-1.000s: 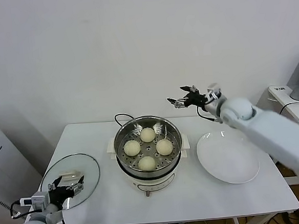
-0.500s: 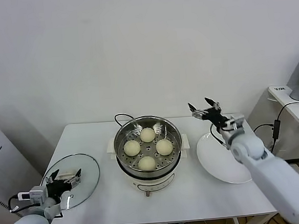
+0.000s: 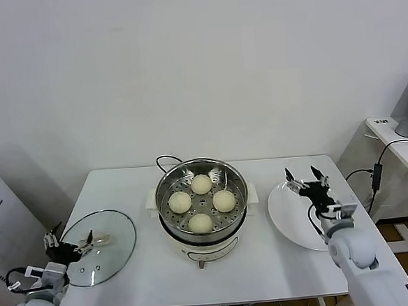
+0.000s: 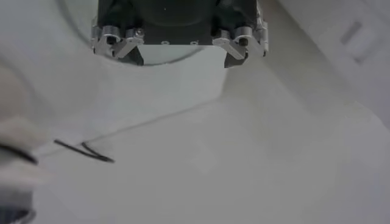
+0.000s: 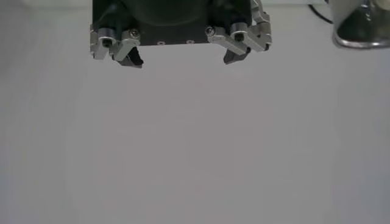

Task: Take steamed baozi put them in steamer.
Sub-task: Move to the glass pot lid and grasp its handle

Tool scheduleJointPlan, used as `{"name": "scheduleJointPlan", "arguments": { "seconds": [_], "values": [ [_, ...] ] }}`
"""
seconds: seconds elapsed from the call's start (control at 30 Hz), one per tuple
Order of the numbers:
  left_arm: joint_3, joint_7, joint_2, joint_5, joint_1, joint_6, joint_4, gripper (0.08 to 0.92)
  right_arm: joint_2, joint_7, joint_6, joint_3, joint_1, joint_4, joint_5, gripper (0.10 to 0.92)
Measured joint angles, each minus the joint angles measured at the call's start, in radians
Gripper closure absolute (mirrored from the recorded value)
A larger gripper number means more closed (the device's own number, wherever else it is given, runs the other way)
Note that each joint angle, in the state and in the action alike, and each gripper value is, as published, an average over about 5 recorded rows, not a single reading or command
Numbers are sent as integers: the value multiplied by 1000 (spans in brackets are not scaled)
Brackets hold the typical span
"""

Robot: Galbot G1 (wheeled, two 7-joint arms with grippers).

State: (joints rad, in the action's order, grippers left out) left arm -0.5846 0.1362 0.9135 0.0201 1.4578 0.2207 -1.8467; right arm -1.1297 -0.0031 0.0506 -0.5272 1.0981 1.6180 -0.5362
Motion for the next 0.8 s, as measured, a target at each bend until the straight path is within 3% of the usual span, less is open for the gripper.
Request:
{"name": "scheduleJointPlan", "arguments": {
  "seconds": [0.37, 0.8],
  "values": [
    [-26, -14, 34, -524, 22, -227, 115, 177, -91, -3, 0, -89, 69, 3, 68, 203],
    [-59, 51, 111, -1000, 3, -392, 199, 177, -133, -17, -2, -126, 86, -11, 95, 203]
  ]
}}
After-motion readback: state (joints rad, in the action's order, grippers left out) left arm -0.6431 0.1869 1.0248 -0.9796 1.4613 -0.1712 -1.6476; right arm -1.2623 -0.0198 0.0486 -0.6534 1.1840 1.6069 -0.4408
